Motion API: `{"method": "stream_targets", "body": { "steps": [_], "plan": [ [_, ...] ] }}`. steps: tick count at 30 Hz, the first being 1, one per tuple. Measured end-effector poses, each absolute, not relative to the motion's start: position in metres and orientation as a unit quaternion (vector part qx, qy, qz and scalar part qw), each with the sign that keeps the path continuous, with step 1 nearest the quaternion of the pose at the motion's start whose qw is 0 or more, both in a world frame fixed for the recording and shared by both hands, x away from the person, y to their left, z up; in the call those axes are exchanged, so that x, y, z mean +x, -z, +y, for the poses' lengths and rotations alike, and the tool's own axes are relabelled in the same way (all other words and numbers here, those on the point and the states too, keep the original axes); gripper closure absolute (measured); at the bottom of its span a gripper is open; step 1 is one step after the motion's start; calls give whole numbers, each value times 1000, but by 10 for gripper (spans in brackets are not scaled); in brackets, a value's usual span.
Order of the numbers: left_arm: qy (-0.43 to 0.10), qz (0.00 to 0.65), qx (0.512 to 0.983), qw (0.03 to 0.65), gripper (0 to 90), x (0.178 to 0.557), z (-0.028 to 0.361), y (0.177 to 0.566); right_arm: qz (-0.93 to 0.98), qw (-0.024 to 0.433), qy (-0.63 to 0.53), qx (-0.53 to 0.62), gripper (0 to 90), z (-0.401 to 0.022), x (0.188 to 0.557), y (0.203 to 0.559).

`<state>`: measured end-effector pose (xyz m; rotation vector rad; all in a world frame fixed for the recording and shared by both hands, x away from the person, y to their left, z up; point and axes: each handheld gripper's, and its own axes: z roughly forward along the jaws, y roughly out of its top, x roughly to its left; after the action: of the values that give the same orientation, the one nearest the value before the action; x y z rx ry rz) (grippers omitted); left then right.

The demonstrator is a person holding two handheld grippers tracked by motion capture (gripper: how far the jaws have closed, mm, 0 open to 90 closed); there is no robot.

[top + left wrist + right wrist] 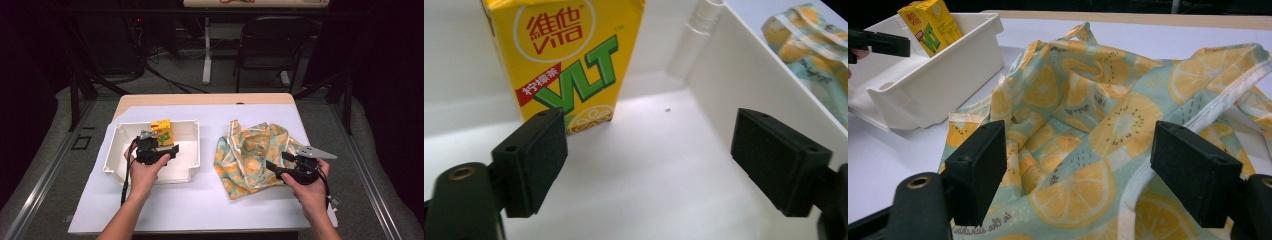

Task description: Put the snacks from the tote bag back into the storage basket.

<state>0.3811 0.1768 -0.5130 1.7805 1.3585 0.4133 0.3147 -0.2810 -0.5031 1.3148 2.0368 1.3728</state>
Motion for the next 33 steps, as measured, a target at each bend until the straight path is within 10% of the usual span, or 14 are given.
{"method": "stream_targets", "body": {
  "steps": [33],
  "plan": [
    [-179,493,718,457,9,311,217,506,720,178,-483,466,213,-279,314,504]
  ]
}}
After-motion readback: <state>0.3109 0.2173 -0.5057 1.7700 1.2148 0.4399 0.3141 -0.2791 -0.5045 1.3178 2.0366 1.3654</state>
